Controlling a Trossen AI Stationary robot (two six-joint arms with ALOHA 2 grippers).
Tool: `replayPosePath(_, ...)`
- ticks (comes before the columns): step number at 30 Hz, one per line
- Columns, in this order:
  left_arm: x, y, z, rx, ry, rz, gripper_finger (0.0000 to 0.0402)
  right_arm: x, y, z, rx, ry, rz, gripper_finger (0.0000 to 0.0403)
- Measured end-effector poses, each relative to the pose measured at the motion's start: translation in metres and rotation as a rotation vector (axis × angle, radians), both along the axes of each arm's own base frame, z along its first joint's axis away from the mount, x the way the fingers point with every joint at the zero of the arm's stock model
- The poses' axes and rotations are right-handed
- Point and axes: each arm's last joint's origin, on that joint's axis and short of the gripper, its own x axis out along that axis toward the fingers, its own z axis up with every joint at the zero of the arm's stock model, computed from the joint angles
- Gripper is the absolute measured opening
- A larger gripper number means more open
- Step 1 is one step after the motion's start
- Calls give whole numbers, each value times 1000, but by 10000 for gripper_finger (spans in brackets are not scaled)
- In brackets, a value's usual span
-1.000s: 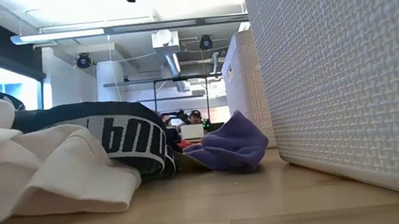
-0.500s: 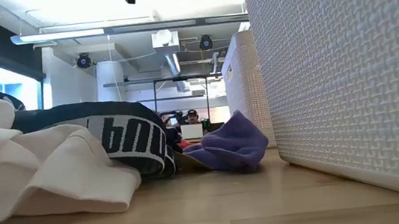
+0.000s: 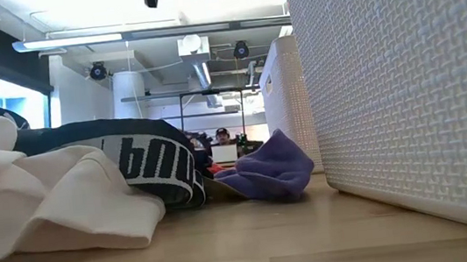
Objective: Sort clothes
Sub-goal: Put the orange sock into the bottom bin
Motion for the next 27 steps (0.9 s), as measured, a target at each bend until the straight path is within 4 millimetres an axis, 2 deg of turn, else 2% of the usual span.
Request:
replayPosePath(3,0,0,-1,-2,11,1,165,0,2,6,0,-22,-12,133)
replayPosePath(7,0,2,-1,-1,11,9,165,-2,14,29,-18,-115,23,134)
replayPosePath(14,0,12,-1,36,17,50,165,-26,58,84,-83,-392,95,134)
replayPosePath(19,-1,21,-1,43,18,81,165,-40,93,114,-173,-664,216,134)
replayPosePath(23,-1,28,-1,43,19,107,165,-37,119,123,-224,-835,413,134)
replayPosePath(27,-2,32,-1,42,20,123,165,-24,139,117,-242,-953,532,134)
